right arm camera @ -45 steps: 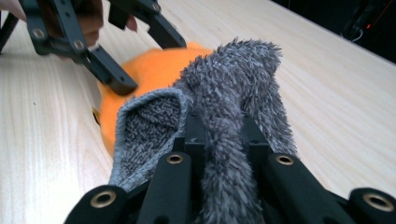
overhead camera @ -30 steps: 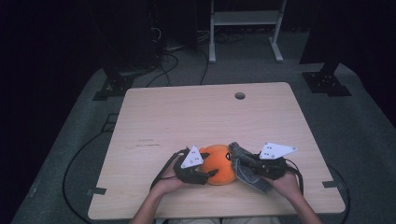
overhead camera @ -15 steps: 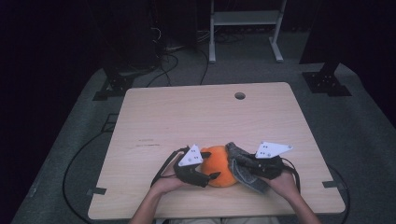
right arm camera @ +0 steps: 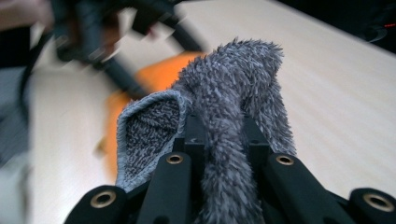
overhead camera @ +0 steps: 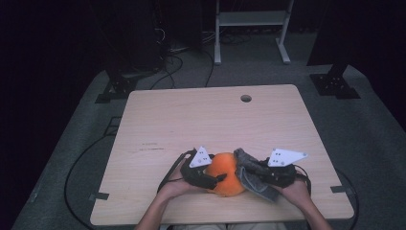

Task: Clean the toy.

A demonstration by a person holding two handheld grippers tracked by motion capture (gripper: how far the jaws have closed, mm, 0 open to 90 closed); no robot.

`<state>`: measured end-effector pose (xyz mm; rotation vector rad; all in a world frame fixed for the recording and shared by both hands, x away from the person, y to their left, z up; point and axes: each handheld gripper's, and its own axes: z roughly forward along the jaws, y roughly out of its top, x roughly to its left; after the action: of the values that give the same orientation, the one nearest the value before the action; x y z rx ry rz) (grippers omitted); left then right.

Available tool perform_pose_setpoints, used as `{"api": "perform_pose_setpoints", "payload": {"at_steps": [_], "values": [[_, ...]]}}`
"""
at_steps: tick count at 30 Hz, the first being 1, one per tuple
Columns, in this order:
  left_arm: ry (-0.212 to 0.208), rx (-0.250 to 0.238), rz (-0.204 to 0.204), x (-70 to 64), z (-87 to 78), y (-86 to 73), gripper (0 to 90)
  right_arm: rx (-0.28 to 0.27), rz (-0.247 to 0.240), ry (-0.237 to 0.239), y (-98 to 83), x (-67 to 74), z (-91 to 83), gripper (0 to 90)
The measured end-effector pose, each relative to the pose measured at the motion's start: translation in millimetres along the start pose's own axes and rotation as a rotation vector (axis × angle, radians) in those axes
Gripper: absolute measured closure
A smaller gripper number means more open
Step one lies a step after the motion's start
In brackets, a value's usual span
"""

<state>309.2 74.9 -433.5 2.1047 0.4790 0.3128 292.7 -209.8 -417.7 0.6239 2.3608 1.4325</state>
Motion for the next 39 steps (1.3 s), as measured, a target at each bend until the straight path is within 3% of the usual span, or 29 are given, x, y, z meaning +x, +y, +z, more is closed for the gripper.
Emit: {"api": "perform_pose_setpoints", "payload": {"at_steps": [3, 6, 8, 11, 13, 14, 16, 18, 21, 22, 23, 25, 28, 29, 31, 33, 39], "values": [[-0.012, -0.010, 0.012, 1.0, -5.4, 3.0, 19.7, 0.021, 0.022, -0.004, 3.2, -2.2, 12.3, 76.7], [-0.014, -0.043, -0.035, 7.5, -13.3, 7.4, 12.7, 0.032, -0.018, -0.011, 0.1, 5.9, 15.4, 76.7], [-0.004, -0.023, -0.059, 10.5, -12.4, 7.6, 8.6, 0.041, -0.046, 0.001, -2.0, 11.9, 10.1, 76.7], [-0.079, 0.033, -0.108, 10.8, -3.0, 5.0, 6.3, 0.047, -0.077, 0.029, -8.1, 19.3, 2.2, 76.7], [-0.135, 0.063, -0.120, 7.8, 5.0, 2.6, 7.4, 0.051, -0.079, 0.042, -10.2, 20.6, -0.2, 76.6], [-0.156, 0.056, -0.103, 5.8, 6.2, 2.0, 13.6, 0.054, -0.079, 0.043, -10.5, 20.9, -1.1, 76.6], [-0.125, 0.017, -0.050, 0.8, 3.7, 3.7, 28.5, 0.058, -0.079, 0.038, -9.7, 19.8, -3.7, 76.7], [-0.084, -0.065, 0.026, -3.9, -1.3, 6.1, 37.9, 0.045, -0.070, 0.024, -6.8, 16.6, -8.8, 76.7], [0.014, -0.138, 0.165, -11.1, -1.6, 9.7, 41.4, -0.007, -0.057, -0.009, -0.4, 11.7, -16.1, 76.7], [0.029, -0.146, 0.204, -13.0, 0.8, 9.1, 41.4, -0.031, -0.048, -0.017, 1.7, 9.5, -16.5, 76.7], [0.022, -0.149, 0.214, -13.6, 2.6, 8.5, 41.2, -0.045, -0.036, -0.027, 3.4, 7.0, -15.6, 76.8], [0.009, -0.146, 0.187, -12.8, 4.5, 7.3, 36.6, -0.034, -0.021, -0.038, 3.5, 2.8, -8.3, 76.7], [-0.036, -0.122, 0.042, -2.3, 2.3, 8.6, 17.9, -0.017, -0.031, -0.020, 1.3, 7.9, 0.2, 76.7], [-0.039, -0.106, 0.021, -1.1, 2.8, 8.3, 15.9, -0.018, -0.041, -0.005, 2.1, 12.0, 1.1, 76.7], [-0.045, -0.088, 0.033, -1.3, 3.9, 5.5, 19.0, -0.013, -0.074, -0.004, 3.5, 19.8, 2.7, 76.7], [-0.045, -0.081, 0.052, -3.2, 2.5, 3.0, 27.7, -0.014, -0.071, -0.006, 1.8, 17.8, 1.8, 76.7], [-0.046, -0.064, 0.073, 0.5, -1.7, -5.2, 31.4, 0.019, 0.082, -0.019, -24.3, -12.0, -3.7, 76.7]]}}
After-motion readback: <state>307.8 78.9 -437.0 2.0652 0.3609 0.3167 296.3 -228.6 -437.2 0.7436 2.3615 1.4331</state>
